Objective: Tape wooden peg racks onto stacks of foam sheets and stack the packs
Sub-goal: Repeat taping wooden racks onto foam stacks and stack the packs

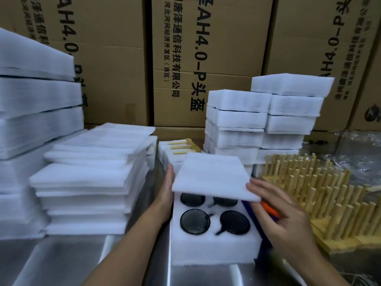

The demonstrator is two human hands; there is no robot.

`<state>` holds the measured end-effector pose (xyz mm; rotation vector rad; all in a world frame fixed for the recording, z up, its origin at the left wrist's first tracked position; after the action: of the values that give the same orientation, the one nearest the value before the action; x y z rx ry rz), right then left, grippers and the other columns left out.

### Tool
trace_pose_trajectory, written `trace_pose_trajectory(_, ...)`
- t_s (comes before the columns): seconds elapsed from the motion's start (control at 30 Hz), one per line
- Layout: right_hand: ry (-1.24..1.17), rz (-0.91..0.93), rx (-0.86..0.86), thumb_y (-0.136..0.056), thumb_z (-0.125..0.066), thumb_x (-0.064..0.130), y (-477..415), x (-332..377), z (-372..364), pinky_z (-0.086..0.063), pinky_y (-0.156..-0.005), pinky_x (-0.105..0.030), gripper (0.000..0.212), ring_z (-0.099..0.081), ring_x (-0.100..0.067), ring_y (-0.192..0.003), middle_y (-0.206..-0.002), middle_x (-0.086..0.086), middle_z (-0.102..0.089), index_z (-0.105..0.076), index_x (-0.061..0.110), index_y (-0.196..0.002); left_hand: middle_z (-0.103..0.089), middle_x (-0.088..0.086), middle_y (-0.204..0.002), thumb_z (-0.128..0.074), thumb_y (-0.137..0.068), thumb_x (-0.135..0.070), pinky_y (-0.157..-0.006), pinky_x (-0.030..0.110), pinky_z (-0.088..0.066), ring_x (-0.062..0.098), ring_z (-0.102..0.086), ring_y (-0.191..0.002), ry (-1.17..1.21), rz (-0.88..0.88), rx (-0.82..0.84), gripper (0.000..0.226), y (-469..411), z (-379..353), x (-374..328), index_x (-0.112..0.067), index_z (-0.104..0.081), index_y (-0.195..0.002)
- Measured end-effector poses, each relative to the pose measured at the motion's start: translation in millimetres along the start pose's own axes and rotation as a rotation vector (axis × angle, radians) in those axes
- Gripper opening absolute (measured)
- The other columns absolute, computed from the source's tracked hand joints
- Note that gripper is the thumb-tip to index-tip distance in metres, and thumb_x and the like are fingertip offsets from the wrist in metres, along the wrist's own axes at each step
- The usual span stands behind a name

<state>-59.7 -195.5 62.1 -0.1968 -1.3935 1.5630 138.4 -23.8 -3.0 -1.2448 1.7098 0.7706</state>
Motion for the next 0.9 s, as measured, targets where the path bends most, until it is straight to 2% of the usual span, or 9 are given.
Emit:
trace_pose_trajectory(0.1, 0.02, 0.017, -0.01, -0.074, -0.068, 0.006, 19.4, -3.3, 11.7, -0.043, -0.092, -0.011, 0.031, -0.059, 0.005, -0.107, -0.114, 0.012, -0.066, -0.072, 0.025, -0.098, -0.063, 0.011, -0.123, -0.027, -0.095, -0.058, -0.091, 0.033, -0.049, 0.024, -0.06, -0.114, 0.065, 0.02, -0.003, 0.064, 1.2, -3.1, -3.3, -0.012, -0.055, -0.13)
trace_pose_trajectory(0.17, -0.025, -0.016, -0.005, -0.069, -0.065, 0.007, 25.8, -6.7, 12.0, -0.044, -0.088, -0.009, 0.031, -0.06, 0.006, -0.105, -0.111, 0.016, -0.069, -0.075, 0.019, -0.096, -0.061, 0.013, -0.127, -0.031, -0.096, -0.052, -0.105, 0.039, -0.038, 0.027, -0.056, -0.119, 0.071, 0.019, 0.024, 0.059, 0.3, -3.4, -3.3, -0.011, -0.054, -0.132)
trace_pose_trajectory(0.27, -0.086, -0.075, 0.051, -0.068, -0.064, 0.007, 31.1, -10.5, 3.1, -0.048, -0.088, -0.014, 0.031, -0.061, 0.006, -0.104, -0.115, 0.019, -0.065, -0.076, 0.018, -0.095, -0.062, 0.015, -0.125, -0.052, -0.088, -0.041, -0.106, 0.044, -0.038, 0.031, -0.058, -0.115, 0.001, 0.046, 0.041, 0.052, 6.0, -4.1, -1.5, -0.009, -0.057, -0.129)
trace_pose_trajectory(0.37, -0.11, -0.115, 0.072, -0.071, -0.067, 0.002, 33.2, -13.9, -3.3, -0.051, -0.089, -0.027, 0.029, -0.063, 0.001, -0.104, -0.111, 0.017, -0.068, -0.076, 0.018, -0.093, -0.047, 0.012, -0.142, -0.068, -0.075, -0.03, -0.108, 0.047, -0.035, 0.031, -0.05, -0.124, -0.074, 0.047, -0.004, 0.076, 8.8, 3.3, -1.1, -0.011, -0.04, -0.142)
trace_pose_trajectory(0.53, -0.143, -0.166, 0.088, -0.073, -0.068, -0.017, 39.0, -21.0, -0.7, -0.049, -0.092, -0.023, 0.041, -0.062, -0.002, -0.108, -0.11, 0.02, -0.068, -0.077, 0.02, -0.089, -0.064, 0.021, -0.118, -0.06, -0.062, -0.016, -0.098, 0.051, -0.043, 0.038, -0.062, -0.105, -0.183, 0.015, 0.059, 0.052, 13.1, 4.4, -2.7, -0.012, -0.063, -0.114)
trace_pose_trajectory(0.6, -0.1, -0.113, 0.094, -0.072, -0.068, -0.006, 39.4, -14.9, -0.1, -0.046, -0.093, -0.018, 0.035, -0.062, 0.001, -0.107, -0.112, 0.02, -0.067, -0.077, 0.02, -0.093, -0.061, 0.017, -0.125, -0.063, -0.062, -0.016, -0.101, 0.05, -0.043, 0.036, -0.06, -0.11, -0.202, 0.008, 0.041, 0.063, 10.8, 8.8, -2.2, -0.015, -0.057, -0.125)
trace_pose_trajectory(0.67, -0.08, -0.092, 0.091, -0.068, -0.063, 0.003, 39.7, -9.2, -0.2, -0.044, -0.092, -0.012, 0.037, -0.061, 0.003, -0.106, -0.114, 0.021, -0.066, -0.076, 0.021, -0.097, -0.051, 0.008, -0.138, -0.07, -0.068, -0.017, -0.102, 0.047, -0.043, 0.03, -0.058, -0.114, -0.223, 0.016, 0.007, 0.079, 9.0, 12.0, -1.0, -0.017, -0.041, -0.142)
trace_pose_trajectory(0.77, -0.081, -0.11, 0.099, -0.066, -0.061, 0.006, 41.2, -8.6, -0.2, -0.042, -0.092, -0.01, 0.039, -0.059, 0.006, -0.108, -0.115, 0.023, -0.065, -0.075, 0.023, -0.098, -0.048, 0.001, -0.14, -0.066, -0.082, -0.013, -0.102, 0.043, -0.043, 0.024, -0.056, -0.115, -0.218, 0.003, -0.024, 0.072, 9.8, 13.0, -1.0, -0.019, -0.034, -0.146)
trace_pose_trajectory(0.9, -0.073, -0.127, 0.108, -0.067, -0.061, 0.007, 41.3, -10.6, -1.0, -0.041, -0.095, -0.01, 0.037, -0.059, 0.006, -0.109, -0.112, 0.017, -0.068, -0.075, 0.023, -0.098, -0.048, 0.006, -0.141, -0.061, -0.084, -0.009, -0.106, 0.047, -0.039, 0.029, -0.054, -0.12, -0.211, 0.029, -0.032, 0.066, 12.8, 14.3, -1.8, -0.018, -0.037, -0.144)
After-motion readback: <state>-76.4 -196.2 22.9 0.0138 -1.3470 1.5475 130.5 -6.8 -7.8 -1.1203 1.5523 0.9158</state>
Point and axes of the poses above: each hand's wrist, its own y-axis away from the middle knuckle, its own z-axis out of the back of the hand, x = y × z, the point moved 6 cm from there along -y, towards the middle knuckle
